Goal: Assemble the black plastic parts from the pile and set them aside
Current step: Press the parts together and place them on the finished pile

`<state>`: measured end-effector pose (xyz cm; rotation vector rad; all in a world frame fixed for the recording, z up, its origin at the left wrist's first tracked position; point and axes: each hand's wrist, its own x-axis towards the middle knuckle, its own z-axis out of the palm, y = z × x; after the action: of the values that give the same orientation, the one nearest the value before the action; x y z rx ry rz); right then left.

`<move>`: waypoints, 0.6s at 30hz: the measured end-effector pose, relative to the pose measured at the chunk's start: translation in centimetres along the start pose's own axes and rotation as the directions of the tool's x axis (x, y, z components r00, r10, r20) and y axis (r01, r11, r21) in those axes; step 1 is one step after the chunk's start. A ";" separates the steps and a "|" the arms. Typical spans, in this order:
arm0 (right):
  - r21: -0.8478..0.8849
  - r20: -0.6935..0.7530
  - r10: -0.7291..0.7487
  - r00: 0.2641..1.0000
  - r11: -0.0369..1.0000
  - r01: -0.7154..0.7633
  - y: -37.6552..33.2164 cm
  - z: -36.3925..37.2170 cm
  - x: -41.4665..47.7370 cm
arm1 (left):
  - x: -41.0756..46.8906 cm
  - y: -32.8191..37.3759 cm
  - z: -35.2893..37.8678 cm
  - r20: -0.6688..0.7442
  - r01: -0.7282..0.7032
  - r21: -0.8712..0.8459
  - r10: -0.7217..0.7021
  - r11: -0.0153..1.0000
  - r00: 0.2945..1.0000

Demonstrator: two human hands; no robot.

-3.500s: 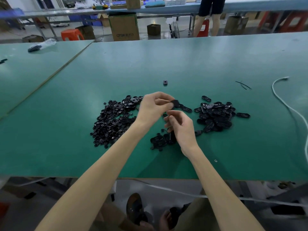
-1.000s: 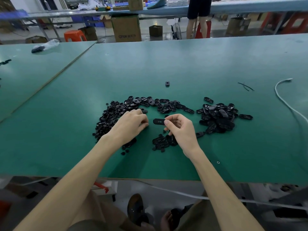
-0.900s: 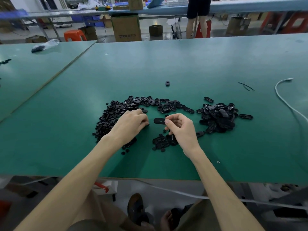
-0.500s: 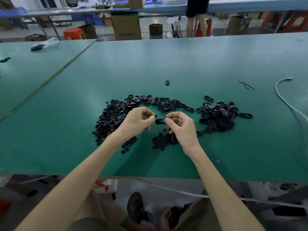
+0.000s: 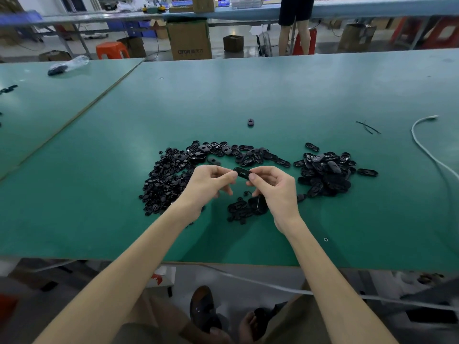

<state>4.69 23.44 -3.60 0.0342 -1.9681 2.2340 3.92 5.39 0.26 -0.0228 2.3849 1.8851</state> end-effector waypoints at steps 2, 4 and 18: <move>0.004 -0.011 0.002 1.000 1.000 -0.002 0.1 0.0 0.0 | -0.3 -0.2 0.8 -0.012 0.022 -0.049 -0.022 0.999 1.000; 0.012 -0.011 0.000 1.000 1.000 0.000 0.1 0.0 0.0 | -0.5 -0.2 1.4 -0.015 0.049 -0.087 -0.050 0.995 0.999; 0.049 0.053 -0.018 0.998 0.999 0.015 -0.1 0.1 -0.1 | -0.4 -0.2 2.0 0.102 0.210 -0.360 -0.185 0.909 0.977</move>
<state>4.79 23.37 -3.49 0.1171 -1.9315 2.2937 4.44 7.31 -0.35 -0.2197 1.8716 2.1619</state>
